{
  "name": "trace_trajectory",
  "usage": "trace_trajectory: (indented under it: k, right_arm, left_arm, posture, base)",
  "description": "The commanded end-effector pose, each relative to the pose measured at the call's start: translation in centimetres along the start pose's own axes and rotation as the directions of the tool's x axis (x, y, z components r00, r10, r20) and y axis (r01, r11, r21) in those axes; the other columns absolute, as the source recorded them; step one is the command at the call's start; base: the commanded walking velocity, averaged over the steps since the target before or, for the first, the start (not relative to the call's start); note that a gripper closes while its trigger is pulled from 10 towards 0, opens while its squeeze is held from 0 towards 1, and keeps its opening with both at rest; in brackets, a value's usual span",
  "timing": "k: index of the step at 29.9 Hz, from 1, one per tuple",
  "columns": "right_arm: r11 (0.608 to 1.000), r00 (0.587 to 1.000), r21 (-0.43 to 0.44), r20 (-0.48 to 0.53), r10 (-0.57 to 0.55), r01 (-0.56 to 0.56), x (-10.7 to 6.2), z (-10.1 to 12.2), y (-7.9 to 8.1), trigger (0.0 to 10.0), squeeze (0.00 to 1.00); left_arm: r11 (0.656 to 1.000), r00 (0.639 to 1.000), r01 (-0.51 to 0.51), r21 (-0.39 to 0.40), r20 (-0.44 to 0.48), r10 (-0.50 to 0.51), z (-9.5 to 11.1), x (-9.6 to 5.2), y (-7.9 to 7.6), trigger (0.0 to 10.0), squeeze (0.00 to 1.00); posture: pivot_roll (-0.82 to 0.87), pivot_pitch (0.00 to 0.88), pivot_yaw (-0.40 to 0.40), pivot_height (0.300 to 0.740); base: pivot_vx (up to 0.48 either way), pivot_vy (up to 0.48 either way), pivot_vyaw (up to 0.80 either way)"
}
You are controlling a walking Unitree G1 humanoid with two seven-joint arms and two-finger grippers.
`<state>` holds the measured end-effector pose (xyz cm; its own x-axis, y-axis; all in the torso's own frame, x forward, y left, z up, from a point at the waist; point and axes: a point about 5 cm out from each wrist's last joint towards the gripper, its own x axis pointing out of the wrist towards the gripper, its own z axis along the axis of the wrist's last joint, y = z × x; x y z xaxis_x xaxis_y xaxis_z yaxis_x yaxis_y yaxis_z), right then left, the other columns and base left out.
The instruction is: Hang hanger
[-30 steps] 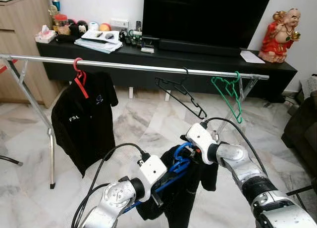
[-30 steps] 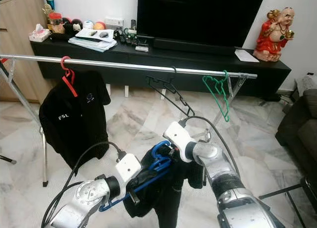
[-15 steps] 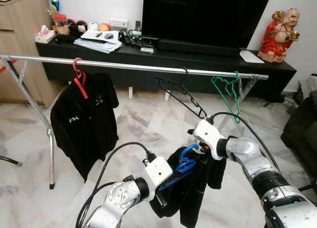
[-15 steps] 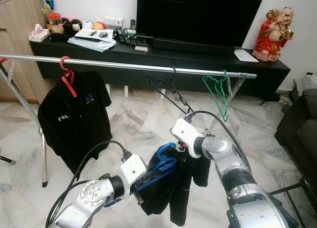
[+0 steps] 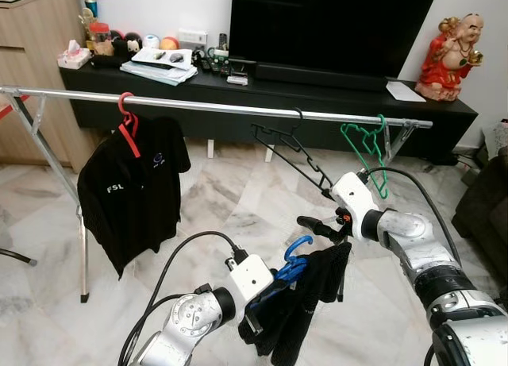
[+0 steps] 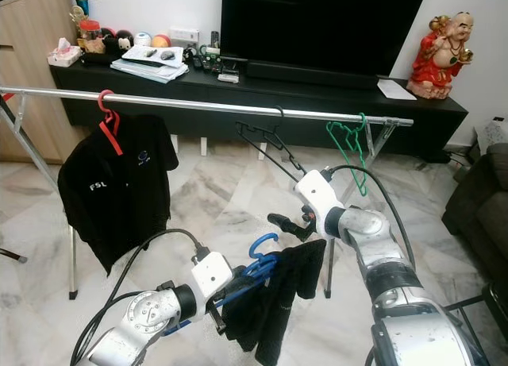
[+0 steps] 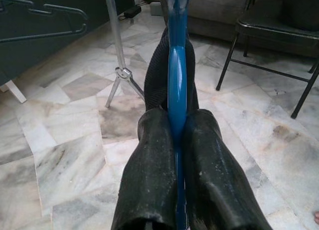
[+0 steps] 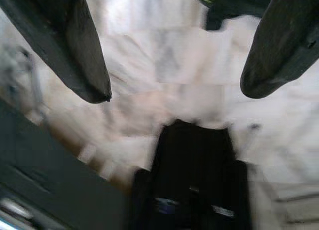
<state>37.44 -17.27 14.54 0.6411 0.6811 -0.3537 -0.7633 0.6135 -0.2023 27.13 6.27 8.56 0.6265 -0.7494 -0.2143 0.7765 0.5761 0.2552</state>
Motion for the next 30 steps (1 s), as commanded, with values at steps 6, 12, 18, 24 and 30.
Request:
trace_trajectory:
  k: [6, 12, 18, 24, 30]
  right_arm:
    - [0.980, 0.992, -0.193, -0.127, 0.029, -0.053, -2.2, -0.8, -1.1, 10.0, 0.00]
    - [0.946, 0.976, -0.300, -0.210, 0.057, -0.120, -4.3, -0.8, -2.2, 10.0, 0.00]
    - [0.927, 0.970, -0.313, -0.187, 0.153, -0.206, -4.8, -0.4, -1.9, 10.0, 0.00]
    - [0.894, 0.925, -0.282, -0.258, 0.279, -0.348, -4.4, -1.9, -0.5, 10.0, 0.00]
    - [0.832, 0.855, -0.288, -0.376, 0.357, -0.475, -4.5, -3.4, 0.6, 10.0, 0.00]
  left_arm:
    - [1.000, 0.999, 0.004, 0.030, 0.047, -0.005, 0.9, 0.1, 0.3, 10.0, 0.00]
    - [0.998, 0.999, 0.037, 0.041, 0.021, -0.038, 0.4, -0.5, 0.4, 10.0, 0.00]
    - [0.995, 0.996, 0.090, 0.040, 0.009, -0.090, 0.2, -1.1, 0.5, 10.0, 0.00]
    - [0.986, 0.987, 0.161, 0.052, 0.018, -0.162, 0.9, -1.2, 0.4, 10.0, 0.00]
    - [0.979, 0.980, 0.195, 0.058, 0.021, -0.197, 1.2, -1.0, 0.2, 10.0, 0.00]
  posture:
    - [0.08, 0.000, -0.153, 0.740]
    - [0.08, 0.000, -0.150, 0.740]
    - [0.08, 0.000, -0.150, 0.740]
    - [0.09, 0.000, -0.153, 0.740]
    - [0.09, 0.000, -0.159, 0.740]
  base:
    - [0.000, 0.000, 0.00]
    - [0.000, 0.000, 0.00]
    - [0.000, 0.000, 0.00]
    - [0.000, 0.000, 0.00]
    - [0.000, 0.000, 0.00]
